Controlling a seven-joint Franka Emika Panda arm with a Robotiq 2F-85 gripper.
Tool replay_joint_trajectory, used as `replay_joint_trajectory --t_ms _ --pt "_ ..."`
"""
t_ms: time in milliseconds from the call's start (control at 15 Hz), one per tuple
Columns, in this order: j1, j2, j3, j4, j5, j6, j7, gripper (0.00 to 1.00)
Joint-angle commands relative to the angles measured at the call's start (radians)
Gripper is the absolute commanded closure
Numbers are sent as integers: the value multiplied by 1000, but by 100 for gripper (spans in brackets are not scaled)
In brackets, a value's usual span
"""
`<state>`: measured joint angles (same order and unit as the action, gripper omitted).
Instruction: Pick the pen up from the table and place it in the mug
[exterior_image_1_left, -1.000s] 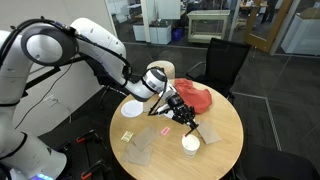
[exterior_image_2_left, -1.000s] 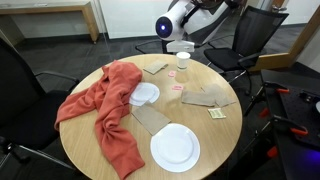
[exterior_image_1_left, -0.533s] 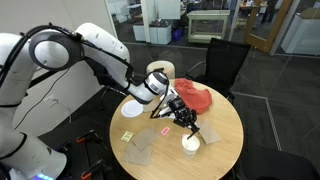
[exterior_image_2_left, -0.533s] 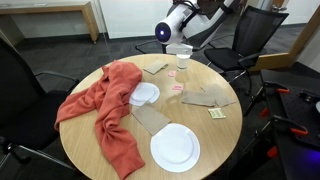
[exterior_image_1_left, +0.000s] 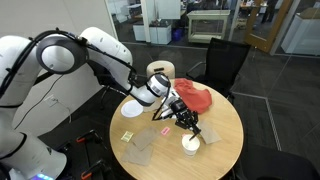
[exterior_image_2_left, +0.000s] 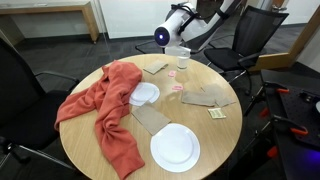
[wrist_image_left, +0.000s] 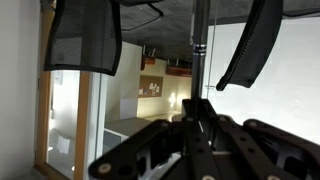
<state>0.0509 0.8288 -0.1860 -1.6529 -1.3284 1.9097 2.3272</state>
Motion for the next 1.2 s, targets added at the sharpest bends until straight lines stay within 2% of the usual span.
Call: replay_joint_trajectory --t_ms 0,1133 --pt "-21 32 27 43 -19 -33 28 97" --pt "-23 160 33 147 1 -43 6 97"
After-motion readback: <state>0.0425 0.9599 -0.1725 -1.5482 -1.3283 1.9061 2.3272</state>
